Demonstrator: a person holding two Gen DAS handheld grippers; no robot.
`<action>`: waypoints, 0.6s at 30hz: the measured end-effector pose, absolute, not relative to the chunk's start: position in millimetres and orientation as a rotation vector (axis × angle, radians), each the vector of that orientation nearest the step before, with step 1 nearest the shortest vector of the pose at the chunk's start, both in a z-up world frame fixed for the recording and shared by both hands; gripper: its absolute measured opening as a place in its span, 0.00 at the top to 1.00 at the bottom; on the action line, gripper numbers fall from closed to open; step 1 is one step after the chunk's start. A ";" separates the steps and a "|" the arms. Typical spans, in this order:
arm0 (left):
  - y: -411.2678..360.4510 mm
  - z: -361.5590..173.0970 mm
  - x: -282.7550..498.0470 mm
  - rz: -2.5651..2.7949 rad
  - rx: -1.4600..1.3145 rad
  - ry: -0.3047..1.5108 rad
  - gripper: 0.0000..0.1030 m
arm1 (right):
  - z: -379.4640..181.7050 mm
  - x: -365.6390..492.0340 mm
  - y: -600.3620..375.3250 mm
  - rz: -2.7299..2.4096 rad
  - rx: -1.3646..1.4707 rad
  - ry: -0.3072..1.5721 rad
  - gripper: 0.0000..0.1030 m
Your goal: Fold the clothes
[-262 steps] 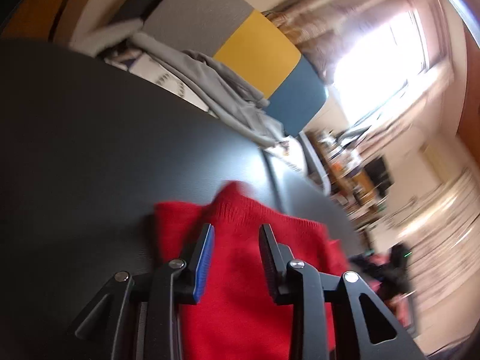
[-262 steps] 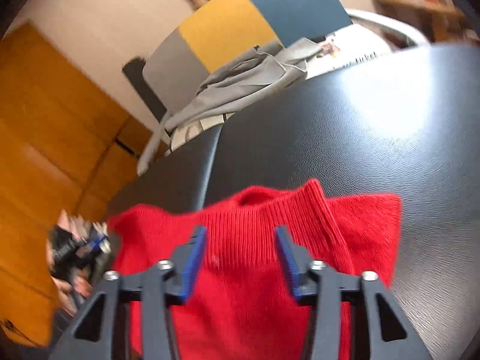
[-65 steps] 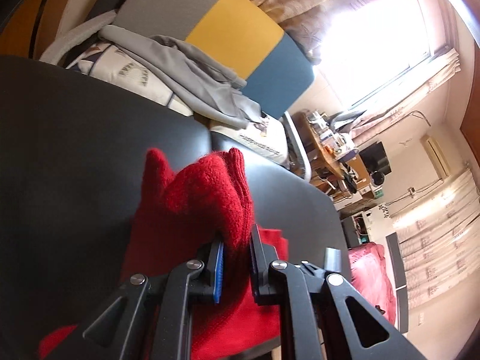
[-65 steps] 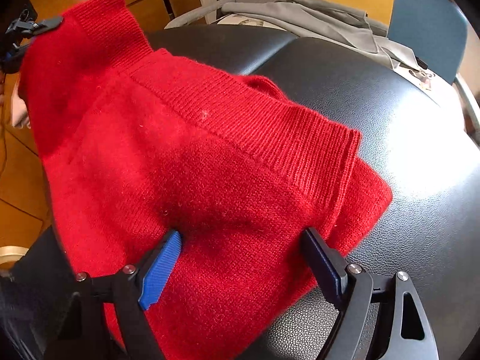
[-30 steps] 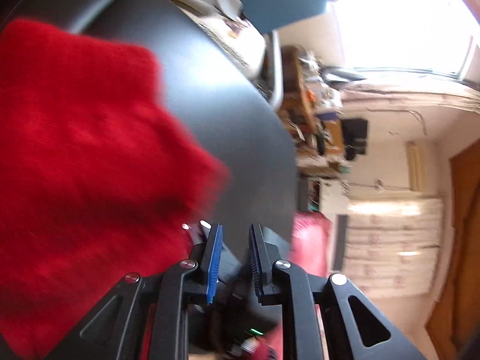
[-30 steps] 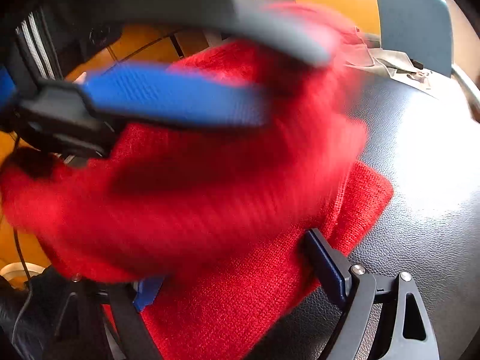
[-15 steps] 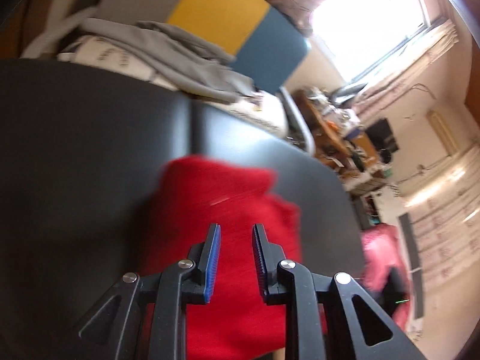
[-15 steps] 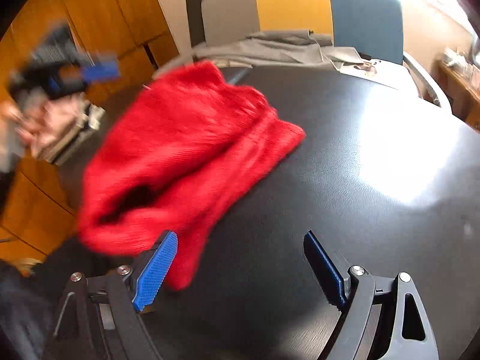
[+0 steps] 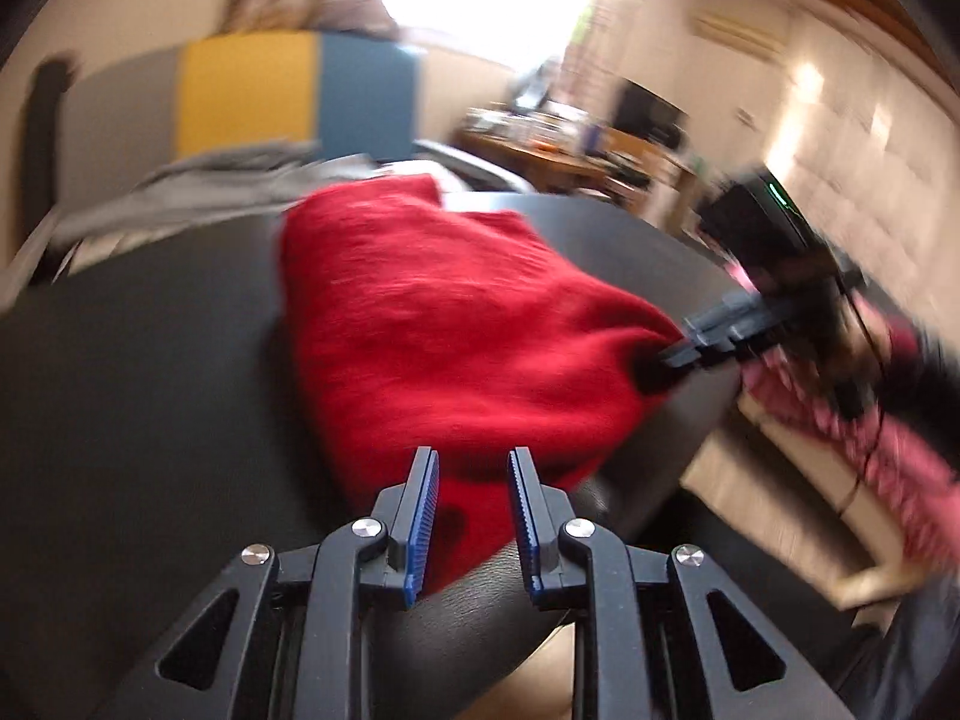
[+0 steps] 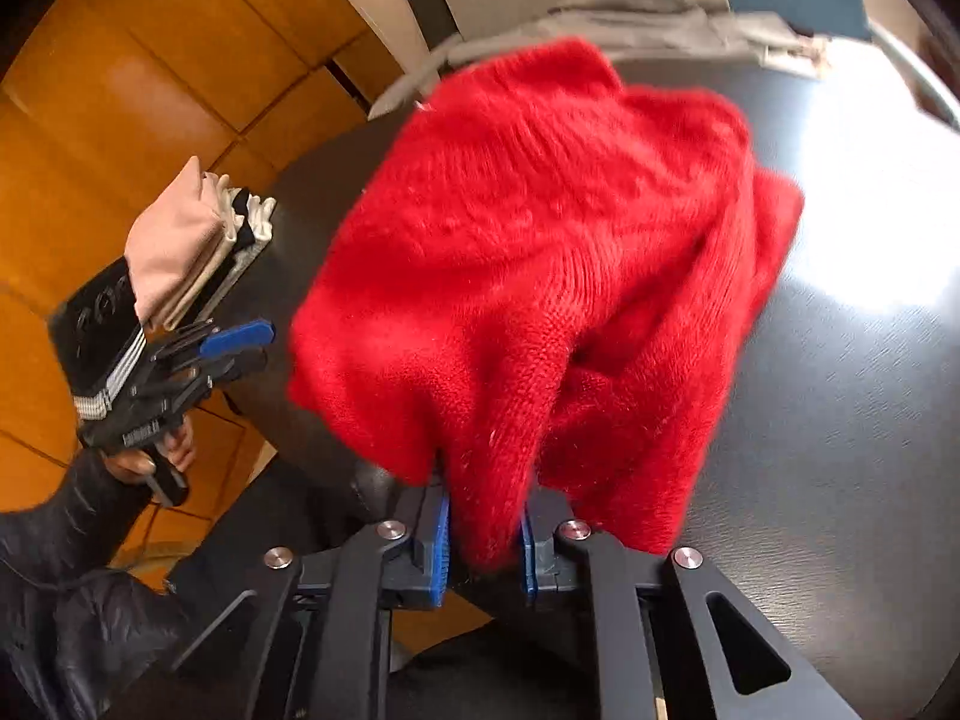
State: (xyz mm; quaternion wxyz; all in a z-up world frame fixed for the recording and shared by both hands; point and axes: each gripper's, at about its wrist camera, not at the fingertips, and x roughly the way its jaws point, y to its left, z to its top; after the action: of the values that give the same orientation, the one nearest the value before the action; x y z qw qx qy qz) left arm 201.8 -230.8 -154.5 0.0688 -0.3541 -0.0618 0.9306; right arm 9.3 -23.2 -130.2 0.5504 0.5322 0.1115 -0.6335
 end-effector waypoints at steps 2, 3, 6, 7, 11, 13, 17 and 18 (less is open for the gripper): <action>-222.2 -161.0 195.0 2.761 -1.094 -0.075 0.77 | -124.7 14.0 -27.9 -1.501 1.262 0.300 0.86; -221.9 -164.5 190.9 2.743 -1.111 -0.047 0.77 | -118.6 16.9 -28.9 -1.504 1.253 0.316 0.86; -222.6 -177.3 183.3 2.677 -1.169 0.001 0.77 | -95.5 20.7 -16.2 -1.536 1.221 0.359 0.87; -221.5 -184.0 182.5 2.660 -1.186 0.024 0.77 | -96.6 19.1 -8.8 -1.551 1.237 0.375 0.89; -225.3 -188.0 181.0 2.589 -1.205 -0.003 0.77 | -119.0 12.8 16.2 -1.601 1.339 0.448 0.96; -226.1 -184.7 182.8 2.551 -1.226 0.037 0.77 | -147.1 10.8 22.6 -1.603 1.418 0.445 0.97; -234.9 -173.8 182.9 2.523 -1.210 -0.046 0.77 | -136.1 6.3 36.7 -1.614 1.380 0.275 0.96; -237.9 -169.1 182.8 2.527 -1.184 -0.095 0.77 | -123.6 1.2 39.9 -1.633 1.337 0.214 0.96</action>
State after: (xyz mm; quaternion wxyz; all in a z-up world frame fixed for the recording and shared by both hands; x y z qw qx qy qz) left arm 182.8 -237.9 -169.1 0.1739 -0.4175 -0.0337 0.8913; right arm 1.2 39.9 -123.6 0.4882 0.5501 0.0879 -0.6719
